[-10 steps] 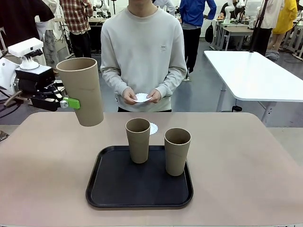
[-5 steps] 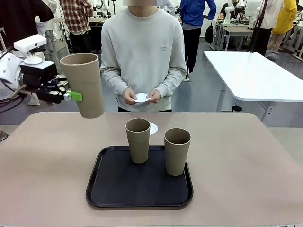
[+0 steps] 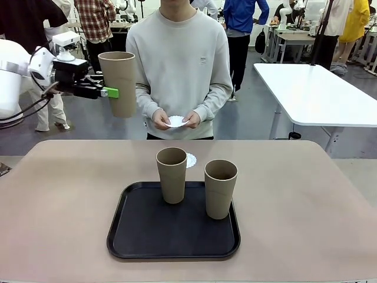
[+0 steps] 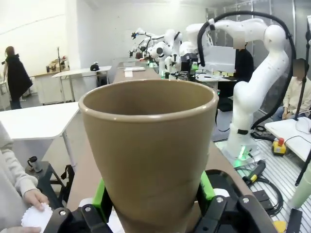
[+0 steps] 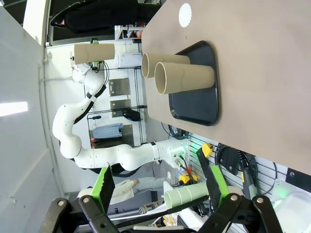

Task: Place coasters on the table and set cups on them.
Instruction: Pick up one Reusable plastic cup and place it on a coaster set by the human.

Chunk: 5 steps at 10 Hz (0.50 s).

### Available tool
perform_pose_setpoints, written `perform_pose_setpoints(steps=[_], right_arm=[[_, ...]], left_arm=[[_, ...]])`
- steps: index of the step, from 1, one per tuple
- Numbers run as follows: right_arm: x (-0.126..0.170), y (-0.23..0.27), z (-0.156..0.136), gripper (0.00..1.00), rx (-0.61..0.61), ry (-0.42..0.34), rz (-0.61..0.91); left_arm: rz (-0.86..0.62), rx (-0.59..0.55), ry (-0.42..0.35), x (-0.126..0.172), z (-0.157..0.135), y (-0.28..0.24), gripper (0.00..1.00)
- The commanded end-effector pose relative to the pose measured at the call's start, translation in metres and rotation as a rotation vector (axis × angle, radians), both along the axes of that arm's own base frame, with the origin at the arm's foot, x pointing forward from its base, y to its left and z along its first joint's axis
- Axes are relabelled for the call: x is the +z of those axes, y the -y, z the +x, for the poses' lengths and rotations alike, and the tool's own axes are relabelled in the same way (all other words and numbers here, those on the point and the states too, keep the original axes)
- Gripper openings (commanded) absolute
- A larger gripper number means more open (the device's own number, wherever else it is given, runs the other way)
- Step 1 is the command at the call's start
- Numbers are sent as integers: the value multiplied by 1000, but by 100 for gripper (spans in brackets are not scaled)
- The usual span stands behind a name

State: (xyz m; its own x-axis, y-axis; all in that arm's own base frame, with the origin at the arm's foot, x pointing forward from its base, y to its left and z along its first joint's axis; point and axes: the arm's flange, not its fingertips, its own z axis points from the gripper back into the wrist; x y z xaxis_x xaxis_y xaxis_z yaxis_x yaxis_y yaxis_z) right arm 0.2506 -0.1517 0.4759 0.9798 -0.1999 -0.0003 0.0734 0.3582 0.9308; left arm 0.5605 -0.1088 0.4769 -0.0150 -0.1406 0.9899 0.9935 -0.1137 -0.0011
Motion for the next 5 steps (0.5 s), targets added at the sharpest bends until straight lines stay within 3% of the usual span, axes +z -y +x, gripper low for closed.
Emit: perform_pose_setpoints(steps=[1, 5], right_arm=[[0, 0, 0, 100, 4, 7, 9], [0, 0, 0, 100, 4, 7, 9]], left_arm=[[-16, -13, -24, -15, 23, 30, 85], [11, -95, -26, -56, 50, 92, 85]])
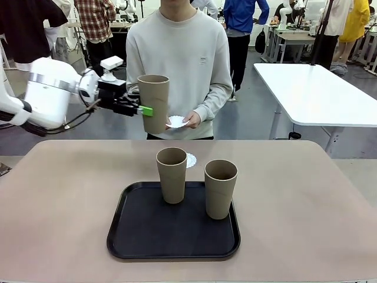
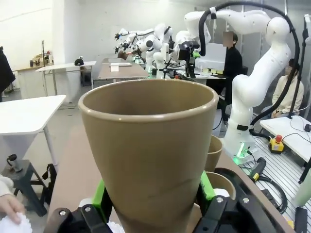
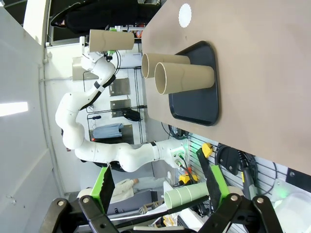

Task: Place coasters on the table and set cups on them.
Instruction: Pick up one Reusable plastic cup and place it on a coaster set by the human.

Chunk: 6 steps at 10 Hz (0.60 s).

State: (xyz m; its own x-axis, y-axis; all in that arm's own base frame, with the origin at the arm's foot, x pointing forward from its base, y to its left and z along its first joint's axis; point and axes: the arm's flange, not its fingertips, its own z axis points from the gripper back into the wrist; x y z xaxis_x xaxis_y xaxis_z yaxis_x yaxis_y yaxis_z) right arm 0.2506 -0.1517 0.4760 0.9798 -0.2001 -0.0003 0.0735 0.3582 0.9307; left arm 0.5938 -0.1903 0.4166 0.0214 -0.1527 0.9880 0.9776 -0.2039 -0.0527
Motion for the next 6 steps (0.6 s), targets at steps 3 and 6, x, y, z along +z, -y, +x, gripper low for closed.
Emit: perform_pose_setpoints(steps=[3, 6], right_arm=[[0, 0, 0, 100, 4, 7, 9], [0, 0, 0, 100, 4, 7, 9]], left_arm=[[28, -27, 31, -6, 32, 52, 85], [24, -55, 37, -7, 35, 68, 85]])
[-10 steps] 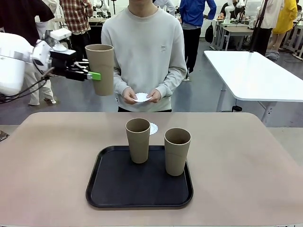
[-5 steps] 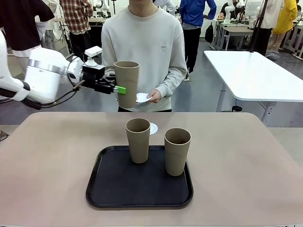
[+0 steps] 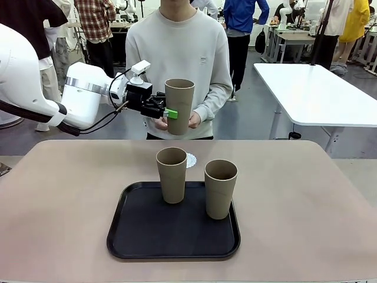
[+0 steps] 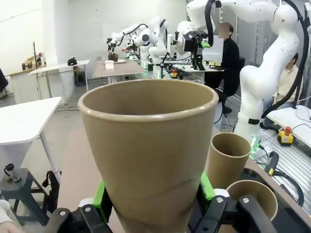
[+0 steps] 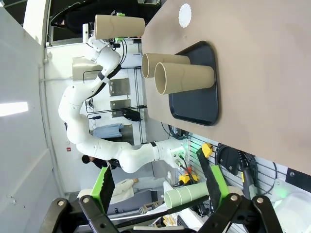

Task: Place coasters on the table and set cups on them.
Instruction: Pick up one Reusable plastic cup and place it on a coaster set by the human.

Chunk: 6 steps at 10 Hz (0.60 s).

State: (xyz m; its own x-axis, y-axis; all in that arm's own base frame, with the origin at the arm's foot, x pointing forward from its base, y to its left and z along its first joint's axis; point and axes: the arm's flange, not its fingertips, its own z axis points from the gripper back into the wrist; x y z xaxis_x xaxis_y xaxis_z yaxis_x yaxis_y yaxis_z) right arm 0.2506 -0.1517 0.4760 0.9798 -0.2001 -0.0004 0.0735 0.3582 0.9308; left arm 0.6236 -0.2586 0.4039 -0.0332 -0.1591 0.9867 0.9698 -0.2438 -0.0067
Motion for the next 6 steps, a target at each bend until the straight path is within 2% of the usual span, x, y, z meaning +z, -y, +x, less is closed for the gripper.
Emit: perform_pose_setpoints(steps=[1, 2, 6], right_arm=[[0, 0, 0, 100, 4, 7, 9], [0, 0, 0, 100, 4, 7, 9], [0, 0, 0, 100, 4, 7, 9]], left_arm=[[18, -33, -29, 8, -9, -3, 85], [0, 0, 0, 0, 0, 0, 85], [0, 0, 0, 0, 0, 0, 85]])
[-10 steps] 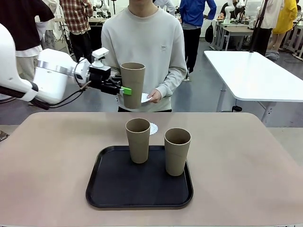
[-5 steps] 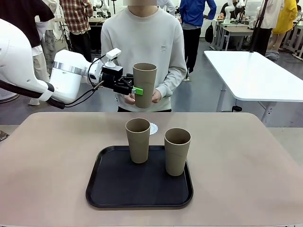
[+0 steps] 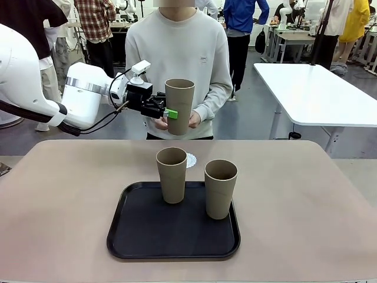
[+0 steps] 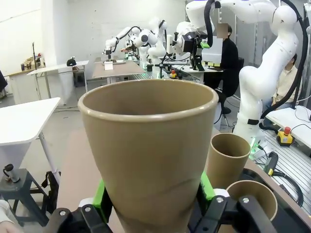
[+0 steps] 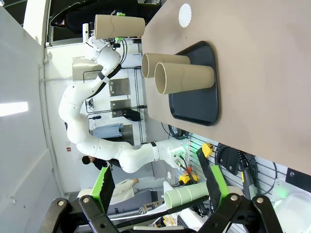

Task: Place coasters on the table and set cups on them.
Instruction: Pick up one Reusable plastic cup and place it on a coaster set by the human.

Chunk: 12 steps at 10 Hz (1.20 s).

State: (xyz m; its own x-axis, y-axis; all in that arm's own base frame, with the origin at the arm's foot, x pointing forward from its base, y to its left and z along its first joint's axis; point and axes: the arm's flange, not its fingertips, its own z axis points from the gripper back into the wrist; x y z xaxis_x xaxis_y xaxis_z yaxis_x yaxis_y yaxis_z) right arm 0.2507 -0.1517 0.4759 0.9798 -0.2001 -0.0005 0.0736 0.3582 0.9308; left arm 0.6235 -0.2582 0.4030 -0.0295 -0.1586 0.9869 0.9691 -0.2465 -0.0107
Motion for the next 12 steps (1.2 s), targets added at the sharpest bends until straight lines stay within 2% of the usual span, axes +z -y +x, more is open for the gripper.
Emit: perform_pose_setpoints(steps=[1, 3, 7, 12], right_arm=[[0, 0, 0, 100, 4, 7, 9], [0, 0, 0, 100, 4, 7, 9], [0, 0, 0, 100, 4, 7, 9], [0, 0, 0, 100, 4, 7, 9]], left_arm=[[0, 3, 4, 1, 0, 0, 85], [0, 0, 0, 0, 0, 0, 85], [-123, -23, 34, -36, 24, 7, 85], [-128, -59, 29, -67, 47, 21, 85]])
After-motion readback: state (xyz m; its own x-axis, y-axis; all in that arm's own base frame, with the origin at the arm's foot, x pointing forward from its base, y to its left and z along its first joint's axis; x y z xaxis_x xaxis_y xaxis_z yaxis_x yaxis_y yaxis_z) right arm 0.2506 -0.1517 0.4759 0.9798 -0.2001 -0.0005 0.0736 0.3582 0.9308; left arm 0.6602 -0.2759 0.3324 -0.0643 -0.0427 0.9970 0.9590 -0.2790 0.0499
